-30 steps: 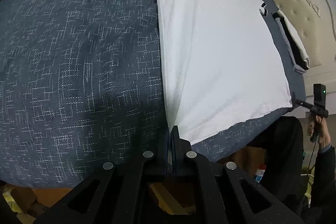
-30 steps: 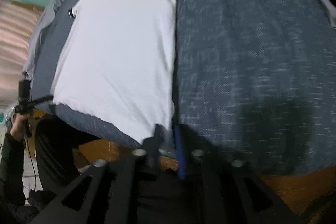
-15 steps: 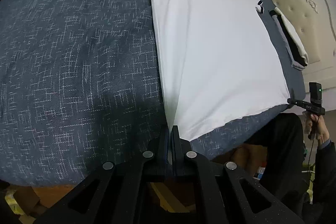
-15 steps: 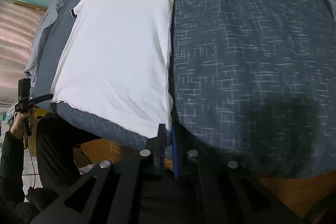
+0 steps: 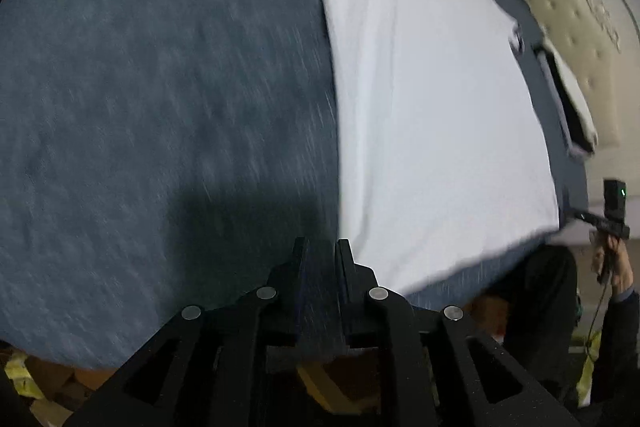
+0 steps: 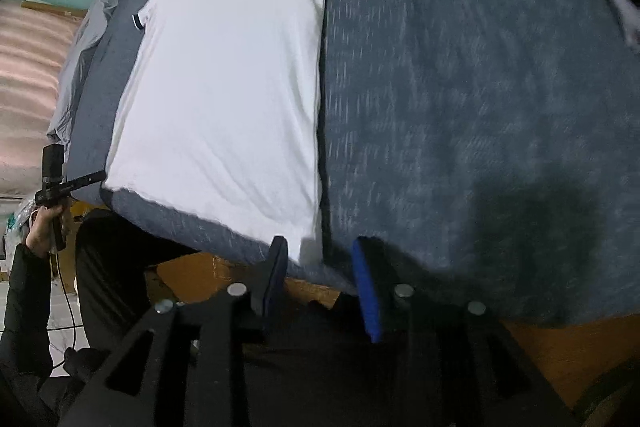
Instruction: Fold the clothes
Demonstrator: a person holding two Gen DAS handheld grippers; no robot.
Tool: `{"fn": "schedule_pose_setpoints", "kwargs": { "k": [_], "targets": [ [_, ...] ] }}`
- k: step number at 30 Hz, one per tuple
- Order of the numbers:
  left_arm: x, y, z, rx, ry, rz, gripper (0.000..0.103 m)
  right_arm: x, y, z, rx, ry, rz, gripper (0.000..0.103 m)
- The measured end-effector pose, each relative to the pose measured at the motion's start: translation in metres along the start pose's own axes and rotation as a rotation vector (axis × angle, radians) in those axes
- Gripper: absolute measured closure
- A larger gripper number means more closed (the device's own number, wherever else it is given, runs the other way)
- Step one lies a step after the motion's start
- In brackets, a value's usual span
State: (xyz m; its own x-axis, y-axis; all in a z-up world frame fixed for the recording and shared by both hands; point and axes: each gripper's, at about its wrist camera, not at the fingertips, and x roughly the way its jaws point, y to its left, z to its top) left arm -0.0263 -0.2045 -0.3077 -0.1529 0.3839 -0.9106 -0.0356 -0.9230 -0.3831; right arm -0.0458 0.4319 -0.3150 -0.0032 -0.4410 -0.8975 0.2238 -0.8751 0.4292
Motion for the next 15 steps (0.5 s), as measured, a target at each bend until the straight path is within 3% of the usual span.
{"fn": "schedule_pose_setpoints", "kwargs": {
  "k": [8,11,15],
  "targets": [
    [0.024,0.006,0.080,-0.076,-0.107,-0.045,0.084,-0.011,-0.007,0.087,0.080,-0.256,0.069,0.064],
    [0.035,0.008,0.109,-0.105,-0.145,-0.065,0.084,0.011,0.003,0.120,0.103,-0.305,0.086,0.064],
    [0.051,0.013,0.139,-0.148,-0.190,-0.085,0.084,-0.007,-0.036,0.164,0.159,-0.347,0.113,0.064]
  ]
}}
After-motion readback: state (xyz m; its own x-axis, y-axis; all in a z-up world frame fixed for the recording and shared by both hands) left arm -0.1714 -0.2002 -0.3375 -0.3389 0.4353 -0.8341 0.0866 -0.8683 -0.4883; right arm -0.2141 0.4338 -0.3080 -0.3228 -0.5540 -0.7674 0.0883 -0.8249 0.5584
